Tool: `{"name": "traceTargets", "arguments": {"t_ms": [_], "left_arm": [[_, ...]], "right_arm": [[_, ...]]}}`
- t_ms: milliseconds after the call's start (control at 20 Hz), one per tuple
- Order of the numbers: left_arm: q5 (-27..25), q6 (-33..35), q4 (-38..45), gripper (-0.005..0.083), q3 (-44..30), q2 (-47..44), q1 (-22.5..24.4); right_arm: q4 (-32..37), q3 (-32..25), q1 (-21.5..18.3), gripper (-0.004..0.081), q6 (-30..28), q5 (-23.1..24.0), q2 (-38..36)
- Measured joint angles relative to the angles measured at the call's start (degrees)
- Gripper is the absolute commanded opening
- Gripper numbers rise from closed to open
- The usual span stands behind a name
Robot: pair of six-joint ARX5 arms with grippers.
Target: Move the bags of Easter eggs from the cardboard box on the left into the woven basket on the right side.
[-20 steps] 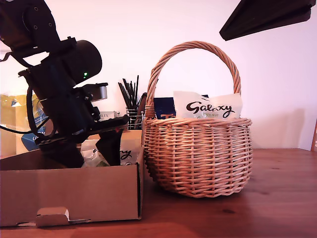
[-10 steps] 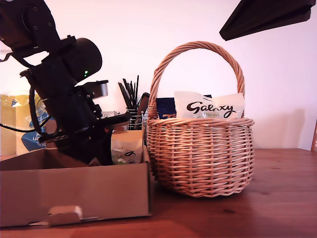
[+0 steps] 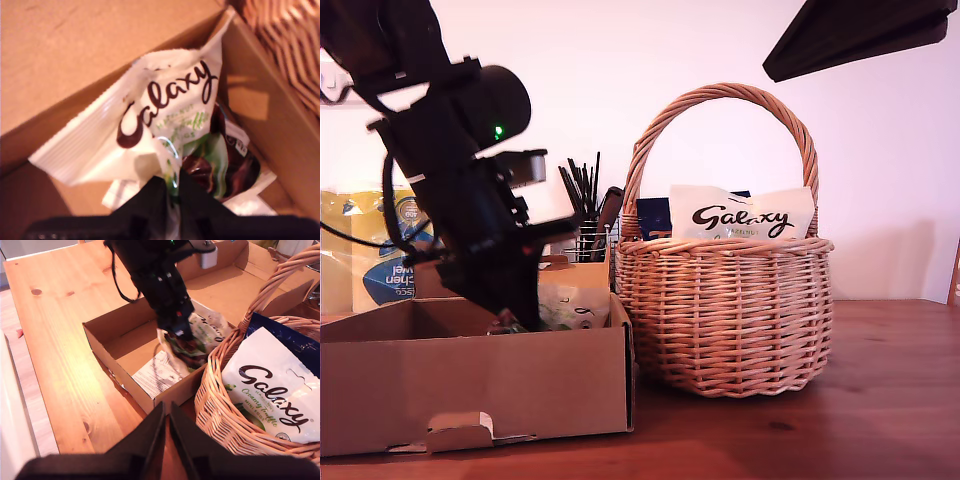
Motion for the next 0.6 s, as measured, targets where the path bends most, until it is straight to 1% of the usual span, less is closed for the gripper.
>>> {"name": "traceTargets", "arguments": {"t_ms": [300,450,600], "left_arm": [[0.02,1.73,-3.54,-0.0022,0.04,-10.19,-0.02],[0.04,2.16,-1.64,-0.0022,0.11,-14.1,0.0],[0.28,2.16,1.7,-0.0022,0.68,-15.67,0.37]], "right_arm": [[0.0,0.0,0.0,-0.0012,0.0,0.04,0.0],[-0.15,0.0,0.0,-0.0012,0.0,0.07,0.0],[-0.22,0.0,0.0,-0.0012,0.0,0.04,0.0]]}}
